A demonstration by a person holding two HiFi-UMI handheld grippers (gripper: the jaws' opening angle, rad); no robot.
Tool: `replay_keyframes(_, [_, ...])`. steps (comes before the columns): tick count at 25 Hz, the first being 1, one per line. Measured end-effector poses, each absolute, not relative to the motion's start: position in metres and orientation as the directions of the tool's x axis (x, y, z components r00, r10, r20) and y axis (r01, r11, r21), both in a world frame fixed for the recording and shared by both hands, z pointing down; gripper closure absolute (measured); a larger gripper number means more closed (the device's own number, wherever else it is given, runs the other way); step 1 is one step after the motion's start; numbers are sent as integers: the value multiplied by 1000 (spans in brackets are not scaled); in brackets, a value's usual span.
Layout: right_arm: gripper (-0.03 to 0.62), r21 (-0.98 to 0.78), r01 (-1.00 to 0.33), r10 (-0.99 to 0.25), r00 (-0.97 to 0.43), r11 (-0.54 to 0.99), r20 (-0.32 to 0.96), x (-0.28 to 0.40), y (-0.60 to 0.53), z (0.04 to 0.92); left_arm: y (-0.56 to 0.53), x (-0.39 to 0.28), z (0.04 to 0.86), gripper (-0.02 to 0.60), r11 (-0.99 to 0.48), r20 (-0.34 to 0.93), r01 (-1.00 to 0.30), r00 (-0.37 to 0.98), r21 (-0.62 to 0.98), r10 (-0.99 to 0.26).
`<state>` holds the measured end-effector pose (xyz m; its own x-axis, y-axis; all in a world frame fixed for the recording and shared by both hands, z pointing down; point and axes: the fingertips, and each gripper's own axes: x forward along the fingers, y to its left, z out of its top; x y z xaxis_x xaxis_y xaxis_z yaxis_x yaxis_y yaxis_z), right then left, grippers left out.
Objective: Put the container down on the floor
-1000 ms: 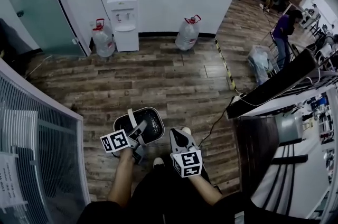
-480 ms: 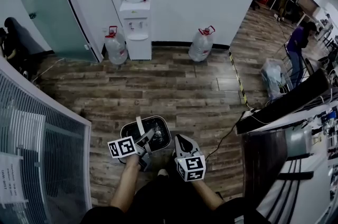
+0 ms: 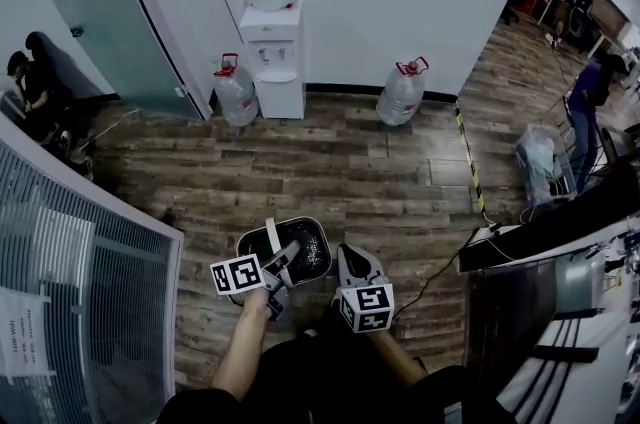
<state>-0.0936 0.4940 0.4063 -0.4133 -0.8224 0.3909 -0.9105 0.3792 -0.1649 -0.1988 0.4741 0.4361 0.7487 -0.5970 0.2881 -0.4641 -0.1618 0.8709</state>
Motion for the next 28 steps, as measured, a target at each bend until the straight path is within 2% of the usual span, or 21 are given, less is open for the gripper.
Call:
replay_keyframes(19, [582,-148,-899,-818,-437,413,373,-12,367,398,350,-132,428,566,-147,289,-483,712,863,-639])
replay_keyframes(28, [582,-147,-913,-835,-407,380,371,-6,331,399,308,-114,432,566,-163,281,-463,743,871,-608])
